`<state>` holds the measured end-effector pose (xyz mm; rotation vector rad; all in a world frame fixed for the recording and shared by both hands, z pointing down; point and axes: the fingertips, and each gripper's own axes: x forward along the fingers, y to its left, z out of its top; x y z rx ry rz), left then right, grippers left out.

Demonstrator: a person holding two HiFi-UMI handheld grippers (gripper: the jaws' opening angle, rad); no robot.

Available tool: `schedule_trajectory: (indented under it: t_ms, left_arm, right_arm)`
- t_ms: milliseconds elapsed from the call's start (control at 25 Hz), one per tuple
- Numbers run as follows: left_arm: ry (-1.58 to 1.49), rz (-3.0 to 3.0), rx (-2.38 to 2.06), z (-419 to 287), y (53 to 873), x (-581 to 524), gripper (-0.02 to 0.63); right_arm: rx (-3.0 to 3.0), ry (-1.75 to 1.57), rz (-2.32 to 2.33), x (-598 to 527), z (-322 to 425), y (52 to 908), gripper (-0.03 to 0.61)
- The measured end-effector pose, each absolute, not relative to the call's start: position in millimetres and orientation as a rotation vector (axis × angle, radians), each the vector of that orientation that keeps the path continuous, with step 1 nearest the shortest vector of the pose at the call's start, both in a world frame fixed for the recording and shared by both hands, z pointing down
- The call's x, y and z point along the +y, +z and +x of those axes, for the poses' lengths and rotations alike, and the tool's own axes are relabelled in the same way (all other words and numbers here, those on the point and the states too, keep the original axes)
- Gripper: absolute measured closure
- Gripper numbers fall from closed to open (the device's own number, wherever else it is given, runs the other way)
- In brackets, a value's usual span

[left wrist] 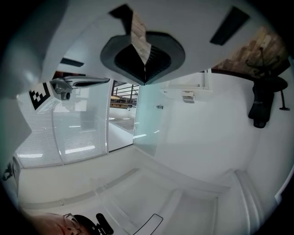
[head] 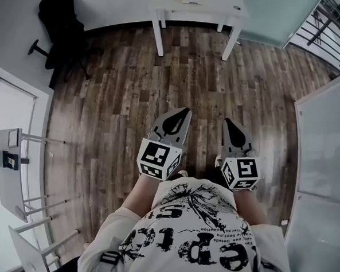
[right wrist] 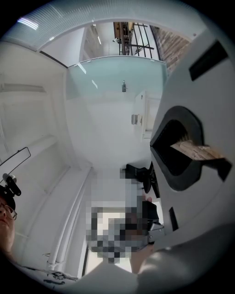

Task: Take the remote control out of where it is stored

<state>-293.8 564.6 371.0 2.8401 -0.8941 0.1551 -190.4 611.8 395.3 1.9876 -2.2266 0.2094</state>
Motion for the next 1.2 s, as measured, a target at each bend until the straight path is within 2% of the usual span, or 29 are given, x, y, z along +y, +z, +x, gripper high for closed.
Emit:
schedule_trajectory:
  t_ms: [560, 1200]
  left_arm:
    - [0.184, 2.727, -1.192, -235, 366, 507, 0.604]
    - [0.234, 2.731, -1.333, -75, 358, 450, 0.604]
  right_arm:
    - [-2.453, 0.232, 1.769, 534, -121, 397, 0.581]
    - [-2.576, 0.205, 1.678, 456, 43, 386, 0.581]
